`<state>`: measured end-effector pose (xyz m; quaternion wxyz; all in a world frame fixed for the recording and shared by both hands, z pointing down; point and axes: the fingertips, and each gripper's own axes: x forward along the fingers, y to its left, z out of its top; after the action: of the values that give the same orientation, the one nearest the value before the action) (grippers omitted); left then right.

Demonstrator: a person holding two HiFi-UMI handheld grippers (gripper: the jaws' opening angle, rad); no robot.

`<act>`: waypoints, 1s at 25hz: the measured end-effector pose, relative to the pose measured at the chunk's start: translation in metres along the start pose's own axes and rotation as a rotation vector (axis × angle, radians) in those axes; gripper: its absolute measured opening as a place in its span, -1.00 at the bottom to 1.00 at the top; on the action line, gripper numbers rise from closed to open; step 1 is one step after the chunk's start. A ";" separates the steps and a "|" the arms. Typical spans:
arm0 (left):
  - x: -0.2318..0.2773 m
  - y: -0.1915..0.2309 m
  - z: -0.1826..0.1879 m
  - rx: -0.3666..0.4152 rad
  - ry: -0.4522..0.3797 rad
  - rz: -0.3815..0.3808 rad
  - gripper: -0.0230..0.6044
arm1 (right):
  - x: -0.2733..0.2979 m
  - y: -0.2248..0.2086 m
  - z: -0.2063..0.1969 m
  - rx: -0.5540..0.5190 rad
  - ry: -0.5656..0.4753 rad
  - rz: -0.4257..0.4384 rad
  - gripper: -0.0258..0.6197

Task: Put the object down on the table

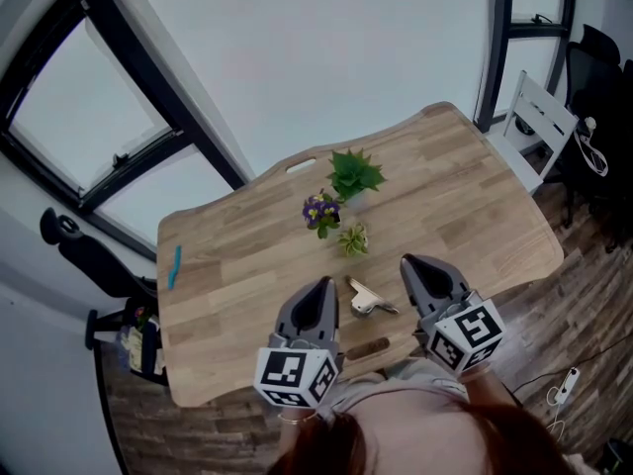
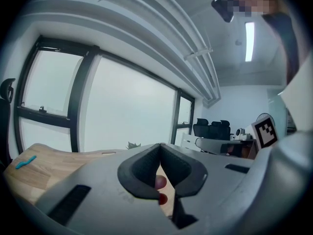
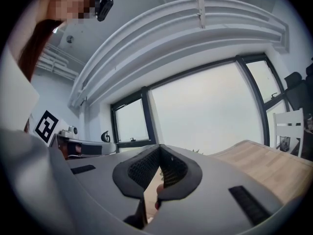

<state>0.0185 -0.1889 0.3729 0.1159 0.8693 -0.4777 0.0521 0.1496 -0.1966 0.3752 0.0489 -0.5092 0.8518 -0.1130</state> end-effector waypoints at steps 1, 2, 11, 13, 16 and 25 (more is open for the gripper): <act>0.000 -0.002 0.000 0.005 0.000 -0.003 -0.92 | -0.001 -0.001 0.001 -0.011 0.002 -0.008 -0.92; 0.000 -0.004 0.001 0.009 0.000 -0.006 -0.92 | -0.002 -0.002 0.002 -0.023 0.003 -0.015 -0.92; -0.006 -0.003 0.001 0.006 0.001 0.000 -0.92 | -0.006 0.004 0.009 -0.131 -0.001 -0.038 -0.92; -0.008 -0.004 0.001 0.007 0.004 -0.004 -0.92 | -0.007 0.004 0.010 -0.149 -0.007 -0.042 -0.92; -0.012 -0.004 0.001 0.009 0.007 -0.013 -0.92 | -0.009 0.007 0.012 -0.165 -0.014 -0.044 -0.92; -0.021 0.000 0.004 0.012 -0.003 -0.025 -0.92 | -0.015 0.018 0.015 -0.207 -0.006 -0.075 -0.92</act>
<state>0.0072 -0.1721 0.3644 0.1104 0.8759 -0.4667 0.0525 0.1445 -0.1773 0.3561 -0.0059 -0.5435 0.8390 -0.0247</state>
